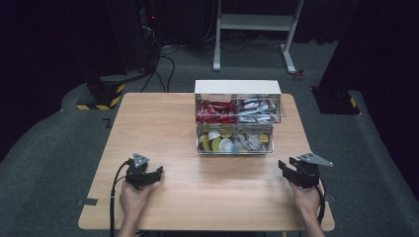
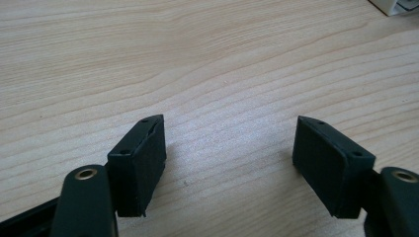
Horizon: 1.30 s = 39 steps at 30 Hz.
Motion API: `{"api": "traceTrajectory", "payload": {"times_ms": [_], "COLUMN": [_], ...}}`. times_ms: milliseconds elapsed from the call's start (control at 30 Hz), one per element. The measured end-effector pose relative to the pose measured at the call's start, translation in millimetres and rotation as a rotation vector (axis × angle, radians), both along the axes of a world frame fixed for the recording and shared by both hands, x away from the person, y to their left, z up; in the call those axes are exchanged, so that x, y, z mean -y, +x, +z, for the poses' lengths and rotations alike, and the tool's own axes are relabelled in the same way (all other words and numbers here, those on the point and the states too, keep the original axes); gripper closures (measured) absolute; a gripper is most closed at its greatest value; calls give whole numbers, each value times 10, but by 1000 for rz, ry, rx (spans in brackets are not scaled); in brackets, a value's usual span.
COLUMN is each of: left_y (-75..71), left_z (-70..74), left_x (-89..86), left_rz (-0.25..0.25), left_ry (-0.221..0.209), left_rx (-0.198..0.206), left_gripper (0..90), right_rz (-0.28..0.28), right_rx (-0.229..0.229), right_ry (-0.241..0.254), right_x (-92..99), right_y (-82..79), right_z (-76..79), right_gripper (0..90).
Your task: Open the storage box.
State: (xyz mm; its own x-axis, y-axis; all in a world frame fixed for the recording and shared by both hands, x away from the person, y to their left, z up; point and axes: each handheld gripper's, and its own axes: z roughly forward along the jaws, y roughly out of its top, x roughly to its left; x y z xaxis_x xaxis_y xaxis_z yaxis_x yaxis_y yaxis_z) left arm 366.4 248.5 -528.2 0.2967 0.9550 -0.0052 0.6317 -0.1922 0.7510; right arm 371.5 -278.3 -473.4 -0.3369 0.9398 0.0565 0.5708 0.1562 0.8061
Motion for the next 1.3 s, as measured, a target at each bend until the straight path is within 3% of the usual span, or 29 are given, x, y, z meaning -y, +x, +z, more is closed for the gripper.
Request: {"api": "traceTrajectory", "payload": {"times_ms": [133, 333, 967, 1300], "left_y": [0, 0, 1, 1], "left_z": [0, 0, 2, 1], "left_x": [-1, -1, -5, -4], "left_rz": [-1, -1, -4, -2], "left_ry": [0, 0, 3, -1], "left_rx": [0, 0, -1, 0], "left_gripper": [292, 292, 293, 292], "right_rz": [12, 25, 122, 134], "right_rx": [18, 8, 75, 111], "right_ry": [19, 18, 33, 29], "right_x": [-4, -18, -205, -337], "right_y": [-29, -18, 83, 118], "right_z": [62, 170, 595, 793], "right_gripper": [517, 517, 365, 371]}}
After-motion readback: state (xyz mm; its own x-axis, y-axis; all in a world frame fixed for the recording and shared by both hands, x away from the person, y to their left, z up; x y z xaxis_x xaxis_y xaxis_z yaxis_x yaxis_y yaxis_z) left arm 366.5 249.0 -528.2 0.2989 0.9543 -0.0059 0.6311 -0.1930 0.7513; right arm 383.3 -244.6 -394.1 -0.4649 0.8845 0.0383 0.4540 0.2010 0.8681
